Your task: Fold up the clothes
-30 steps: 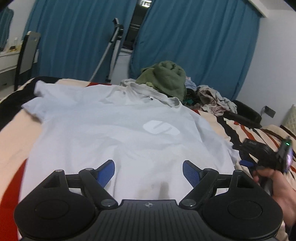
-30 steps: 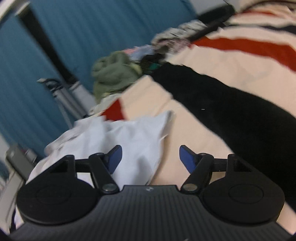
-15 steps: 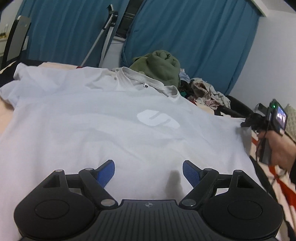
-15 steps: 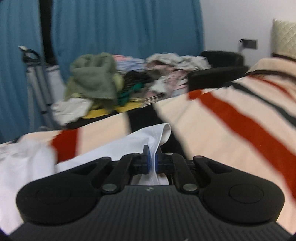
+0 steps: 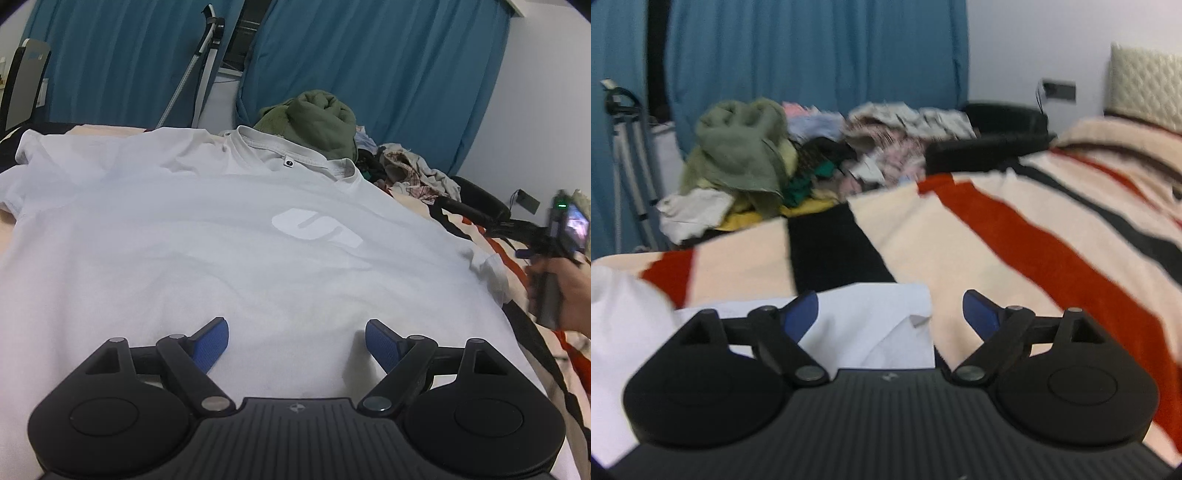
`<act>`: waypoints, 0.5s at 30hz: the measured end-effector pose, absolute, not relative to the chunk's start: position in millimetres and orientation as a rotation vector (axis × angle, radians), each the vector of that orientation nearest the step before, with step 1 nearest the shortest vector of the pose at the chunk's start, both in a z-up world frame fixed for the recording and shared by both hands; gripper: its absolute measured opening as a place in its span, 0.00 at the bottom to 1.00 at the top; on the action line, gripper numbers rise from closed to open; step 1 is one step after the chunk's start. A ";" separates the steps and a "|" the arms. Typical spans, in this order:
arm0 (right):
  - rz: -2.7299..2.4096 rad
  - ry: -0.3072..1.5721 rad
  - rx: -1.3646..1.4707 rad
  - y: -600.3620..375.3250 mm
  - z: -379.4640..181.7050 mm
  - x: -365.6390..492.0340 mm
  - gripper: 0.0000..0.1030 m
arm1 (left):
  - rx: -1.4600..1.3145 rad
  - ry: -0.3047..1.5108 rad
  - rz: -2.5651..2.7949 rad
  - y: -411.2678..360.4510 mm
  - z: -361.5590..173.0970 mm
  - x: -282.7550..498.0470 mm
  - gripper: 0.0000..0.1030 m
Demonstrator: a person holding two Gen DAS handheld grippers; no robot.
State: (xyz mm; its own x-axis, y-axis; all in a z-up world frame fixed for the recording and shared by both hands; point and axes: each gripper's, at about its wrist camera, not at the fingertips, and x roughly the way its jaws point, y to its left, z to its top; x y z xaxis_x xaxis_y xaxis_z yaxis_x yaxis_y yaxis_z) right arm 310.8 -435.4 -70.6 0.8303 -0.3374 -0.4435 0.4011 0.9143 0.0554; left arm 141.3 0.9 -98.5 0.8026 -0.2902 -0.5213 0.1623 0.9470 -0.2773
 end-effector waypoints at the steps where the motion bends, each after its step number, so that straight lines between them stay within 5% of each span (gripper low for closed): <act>1: -0.375 0.434 0.138 -428.1 -63.4 298.4 0.84 | -0.230 0.594 -0.243 2.0 -97.5 140.0 0.81; 15: -0.176 0.308 0.347 -353.2 -1.7 30.2 0.84 | -0.242 0.568 -0.220 11.6 -62.6 91.1 0.80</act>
